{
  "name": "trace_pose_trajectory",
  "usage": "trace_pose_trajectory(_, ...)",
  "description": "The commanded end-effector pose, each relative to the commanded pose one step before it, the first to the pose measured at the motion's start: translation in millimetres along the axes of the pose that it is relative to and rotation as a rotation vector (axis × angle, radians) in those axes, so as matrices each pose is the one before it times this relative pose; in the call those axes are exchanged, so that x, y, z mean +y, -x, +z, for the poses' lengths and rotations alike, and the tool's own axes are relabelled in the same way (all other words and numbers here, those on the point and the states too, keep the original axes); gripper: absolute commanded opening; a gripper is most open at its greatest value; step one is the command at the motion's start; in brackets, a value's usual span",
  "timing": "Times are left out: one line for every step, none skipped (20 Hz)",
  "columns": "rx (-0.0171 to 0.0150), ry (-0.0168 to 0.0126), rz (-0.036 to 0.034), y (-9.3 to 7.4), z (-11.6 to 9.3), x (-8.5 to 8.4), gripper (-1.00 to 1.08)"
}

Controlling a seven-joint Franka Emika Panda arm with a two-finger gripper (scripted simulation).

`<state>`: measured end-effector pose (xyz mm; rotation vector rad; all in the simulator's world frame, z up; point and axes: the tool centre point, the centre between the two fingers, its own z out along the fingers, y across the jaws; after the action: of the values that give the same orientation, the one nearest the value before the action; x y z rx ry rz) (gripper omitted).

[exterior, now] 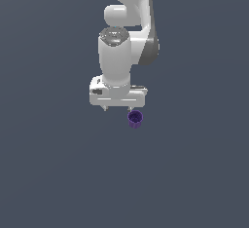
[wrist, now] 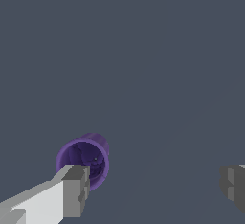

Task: Pick up the object and move it to a goal position.

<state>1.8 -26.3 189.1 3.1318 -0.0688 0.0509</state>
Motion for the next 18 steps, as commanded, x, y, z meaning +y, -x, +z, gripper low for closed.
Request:
trace_pose_trajectory(0.0,0.0,0.0,0.0,0.0,0.01,0.28)
trace_pose_trajectory(-0.00059,-0.00016,-0.00103,0.08,0.23,-0.23,0.28)
trace_pose_trajectory(-0.00141,-0.00043,-0.00234,0.29,0.46,-0.3,0.28)
trace_pose_trajectory(-0.00243,-0.00077,-0.00399,0.47,0.83,-0.61,0.28)
trace_pose_trajectory(-0.00327,-0.00112,-0.00521,0.65,1.14,-0.85,0.28)
trace_pose_trajectory(-0.00272,-0.00106,-0.00409,0.59,0.97,-0.74,0.28)
trace_pose_trajectory(-0.0018,-0.00086,-0.00236,0.46,0.67,-0.51,0.28)
trace_pose_trajectory(-0.00083,-0.00061,-0.00061,0.34,0.34,-0.27,0.28)
trace_pose_trajectory(0.00011,-0.00029,0.00093,0.15,0.03,-0.09,0.28)
trace_pose_trajectory(0.00029,0.00003,0.00063,-0.06,-0.07,0.03,0.28)
trace_pose_trajectory(-0.00012,0.00016,-0.00066,-0.07,-0.03,0.15,0.28)
trace_pose_trajectory(-0.00094,0.00018,-0.00268,-0.08,0.24,-0.21,0.28)
trace_pose_trajectory(-0.00161,0.00014,-0.00423,-0.06,0.43,-0.29,0.28)
trace_pose_trajectory(-0.00228,0.00014,-0.00586,-0.05,0.62,-0.41,0.28)
trace_pose_trajectory(-0.00293,0.00013,-0.00747,-0.06,0.8,-0.54,0.28)
trace_pose_trajectory(-0.00353,0.00014,-0.009,-0.08,0.96,-0.66,0.28)
trace_pose_trajectory(-0.0041,0.00017,-0.01056,-0.12,1.11,-0.75,0.28)
trace_pose_trajectory(-0.00465,0.00018,-0.01203,-0.16,1.25,-0.84,0.28)
